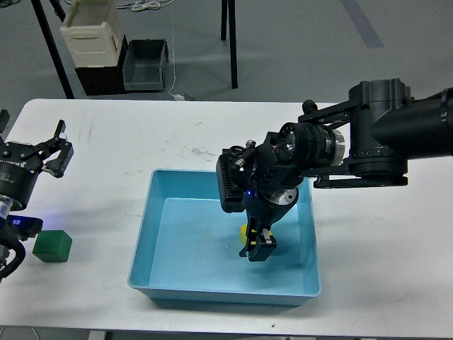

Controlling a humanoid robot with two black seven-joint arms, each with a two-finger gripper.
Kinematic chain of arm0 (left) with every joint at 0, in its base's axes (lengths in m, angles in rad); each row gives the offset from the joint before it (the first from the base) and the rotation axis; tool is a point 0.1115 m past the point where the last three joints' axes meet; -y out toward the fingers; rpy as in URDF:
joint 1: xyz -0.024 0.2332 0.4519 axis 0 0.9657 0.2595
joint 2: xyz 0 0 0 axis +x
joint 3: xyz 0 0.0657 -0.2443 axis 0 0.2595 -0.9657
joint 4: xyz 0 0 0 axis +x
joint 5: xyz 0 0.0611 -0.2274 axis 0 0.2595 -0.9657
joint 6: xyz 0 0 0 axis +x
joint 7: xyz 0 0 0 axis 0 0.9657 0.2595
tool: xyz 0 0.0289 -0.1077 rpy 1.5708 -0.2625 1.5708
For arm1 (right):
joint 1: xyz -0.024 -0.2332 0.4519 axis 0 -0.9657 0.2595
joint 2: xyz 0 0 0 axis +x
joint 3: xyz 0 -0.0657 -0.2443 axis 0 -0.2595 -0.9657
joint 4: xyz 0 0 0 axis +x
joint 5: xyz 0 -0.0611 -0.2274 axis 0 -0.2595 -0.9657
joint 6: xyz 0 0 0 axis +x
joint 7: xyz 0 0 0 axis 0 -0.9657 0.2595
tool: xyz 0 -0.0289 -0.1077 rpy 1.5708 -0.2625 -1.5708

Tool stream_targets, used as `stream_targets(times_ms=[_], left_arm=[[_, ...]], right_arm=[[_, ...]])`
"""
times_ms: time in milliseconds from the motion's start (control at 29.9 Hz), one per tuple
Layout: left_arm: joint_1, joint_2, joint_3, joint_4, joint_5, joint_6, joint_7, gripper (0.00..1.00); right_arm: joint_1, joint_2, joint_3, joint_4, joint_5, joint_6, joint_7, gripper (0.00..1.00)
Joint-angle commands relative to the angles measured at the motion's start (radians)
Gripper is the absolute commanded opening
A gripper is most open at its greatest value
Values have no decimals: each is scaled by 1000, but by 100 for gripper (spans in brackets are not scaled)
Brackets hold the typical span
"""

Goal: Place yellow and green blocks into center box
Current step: 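Release the yellow cube into the tray and withdraw the right gripper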

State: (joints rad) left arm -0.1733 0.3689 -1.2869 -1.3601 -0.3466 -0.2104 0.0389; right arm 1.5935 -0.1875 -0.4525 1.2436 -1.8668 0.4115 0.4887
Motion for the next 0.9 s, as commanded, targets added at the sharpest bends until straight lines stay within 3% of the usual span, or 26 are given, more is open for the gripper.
stream_targets(times_ms=[0, 200, 267, 367, 501, 601, 668, 768, 868], left_arm=[[-32, 41, 0, 15, 1, 34, 87, 100], [-80, 87, -9, 18, 9, 3, 205, 100], [-90, 122, -12, 21, 20, -30, 202, 100], [-123, 143, -12, 42, 25, -75, 162, 100], [-193, 147, -11, 120, 61, -44, 69, 99], [-239, 147, -11, 176, 121, -21, -32, 99], [-250, 150, -15, 197, 138, -3, -132, 99], [-273, 179, -12, 210, 141, 55, -316, 98], [-278, 211, -9, 210, 184, 106, -463, 98]], right_arm=[[-12, -69, 138, -47, 41, -2, 0, 99], [-104, -126, 473, -136, 130, -2, 0, 100], [-142, -116, 593, -182, 146, -2, 0, 100], [-196, -107, 777, -222, 165, -2, 0, 100], [-279, -61, 957, -224, 264, -2, 0, 100], [-331, -24, 1063, -222, 365, -5, 0, 100], [-360, -4, 1118, -216, 435, -23, 0, 100], [-391, 9, 1175, -216, 523, -98, 0, 100], [-435, 10, 1215, -213, 615, -173, 0, 100]])
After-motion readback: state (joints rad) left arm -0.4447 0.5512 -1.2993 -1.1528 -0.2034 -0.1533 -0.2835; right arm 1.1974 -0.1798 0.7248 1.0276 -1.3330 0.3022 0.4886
